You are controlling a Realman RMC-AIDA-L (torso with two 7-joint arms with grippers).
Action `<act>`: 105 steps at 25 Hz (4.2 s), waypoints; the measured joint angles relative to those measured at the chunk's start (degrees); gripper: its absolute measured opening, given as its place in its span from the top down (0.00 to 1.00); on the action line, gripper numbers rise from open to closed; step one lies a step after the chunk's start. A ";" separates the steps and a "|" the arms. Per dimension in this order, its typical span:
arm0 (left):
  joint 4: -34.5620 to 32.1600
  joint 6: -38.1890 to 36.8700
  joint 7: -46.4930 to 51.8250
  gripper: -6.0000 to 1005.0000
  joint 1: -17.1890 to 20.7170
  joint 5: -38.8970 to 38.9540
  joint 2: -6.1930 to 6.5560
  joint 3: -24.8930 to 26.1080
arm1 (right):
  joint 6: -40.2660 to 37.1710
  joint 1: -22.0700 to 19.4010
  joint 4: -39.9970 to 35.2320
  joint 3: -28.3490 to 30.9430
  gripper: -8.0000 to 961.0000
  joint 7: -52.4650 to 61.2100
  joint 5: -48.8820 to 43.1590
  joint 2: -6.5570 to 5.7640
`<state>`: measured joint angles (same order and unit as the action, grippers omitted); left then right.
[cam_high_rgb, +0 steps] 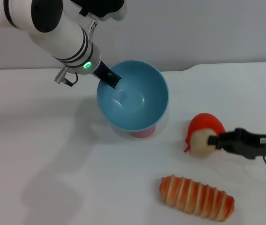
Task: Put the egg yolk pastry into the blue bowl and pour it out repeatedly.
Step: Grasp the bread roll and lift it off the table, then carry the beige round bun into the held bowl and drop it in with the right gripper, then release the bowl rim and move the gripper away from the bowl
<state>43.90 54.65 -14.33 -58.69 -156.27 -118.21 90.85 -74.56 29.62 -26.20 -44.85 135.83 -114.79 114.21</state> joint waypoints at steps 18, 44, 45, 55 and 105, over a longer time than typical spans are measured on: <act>1.98 7.07 0.01 0.99 -0.66 -0.01 -0.10 -1.06 | -8.04 9.38 -4.00 -0.66 0.94 -8.95 11.00 2.13; 3.31 8.02 0.00 0.99 -1.12 0.29 -0.14 -1.29 | 0.74 12.57 1.33 -3.75 0.90 -12.27 11.24 4.18; 3.25 7.99 0.00 0.99 -1.13 0.28 -0.16 -1.29 | 0.65 12.56 1.33 -3.75 0.87 -12.57 11.63 4.18; 3.12 7.01 0.03 0.99 -0.65 -0.39 0.18 -0.70 | 1.93 4.95 -6.09 -3.66 0.55 -25.08 18.94 4.40; -5.01 21.89 -1.55 0.99 -2.57 -3.45 -0.28 5.07 | 11.32 -6.78 2.55 0.02 0.52 -82.83 45.45 4.79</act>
<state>38.90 76.55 -15.88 -61.26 -159.72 -118.49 95.92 -63.24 22.85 -23.65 -44.82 53.00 -69.34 119.00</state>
